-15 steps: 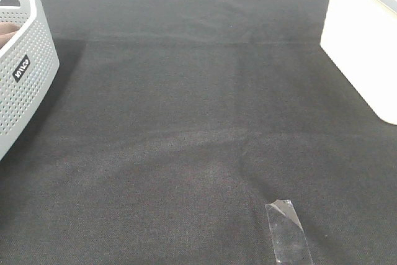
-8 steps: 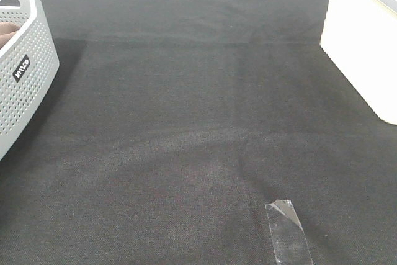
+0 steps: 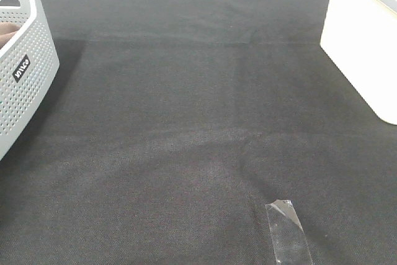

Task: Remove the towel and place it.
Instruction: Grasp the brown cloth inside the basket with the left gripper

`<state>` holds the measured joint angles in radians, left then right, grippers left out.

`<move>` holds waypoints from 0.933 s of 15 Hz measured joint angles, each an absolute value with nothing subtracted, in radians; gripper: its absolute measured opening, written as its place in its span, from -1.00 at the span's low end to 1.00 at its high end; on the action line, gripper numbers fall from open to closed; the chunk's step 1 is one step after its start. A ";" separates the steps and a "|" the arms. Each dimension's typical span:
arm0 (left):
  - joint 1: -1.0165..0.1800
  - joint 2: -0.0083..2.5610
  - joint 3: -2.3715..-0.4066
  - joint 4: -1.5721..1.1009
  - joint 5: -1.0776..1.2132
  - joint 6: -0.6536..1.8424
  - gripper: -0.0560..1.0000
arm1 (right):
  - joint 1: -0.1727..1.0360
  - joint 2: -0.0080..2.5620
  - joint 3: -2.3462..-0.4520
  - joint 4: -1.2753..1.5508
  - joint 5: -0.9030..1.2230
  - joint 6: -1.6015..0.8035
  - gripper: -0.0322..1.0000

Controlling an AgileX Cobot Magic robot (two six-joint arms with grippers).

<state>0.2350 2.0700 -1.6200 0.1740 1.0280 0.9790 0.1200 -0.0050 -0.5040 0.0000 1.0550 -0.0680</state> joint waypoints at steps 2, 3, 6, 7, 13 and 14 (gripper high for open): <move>0.235 2.043 -1.620 0.172 1.023 0.973 -0.89 | 0.120 -0.005 -0.504 0.000 1.055 -0.068 0.46; 0.235 2.010 -1.621 0.172 1.024 0.963 -0.89 | 0.120 -0.005 -0.504 0.000 1.055 -0.068 0.46; 0.235 1.914 -1.666 0.169 1.024 0.924 -0.89 | 0.120 -0.005 -0.504 0.000 1.055 -0.068 0.46; 0.235 1.880 -1.683 0.162 1.023 0.887 -0.89 | 0.120 -0.005 -0.504 0.000 1.055 -0.068 0.46; 0.235 1.730 -1.699 0.078 1.025 0.825 -0.89 | 0.120 -0.005 -0.504 0.000 1.055 -0.068 0.46; 0.232 1.699 -1.699 0.044 1.026 0.822 -0.89 | 0.120 -0.005 -0.504 0.000 1.055 -0.068 0.46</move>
<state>0.2320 1.6990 -1.6990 0.0440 1.0260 0.8220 0.1200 -0.0050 -0.5040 0.0000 1.0550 -0.0680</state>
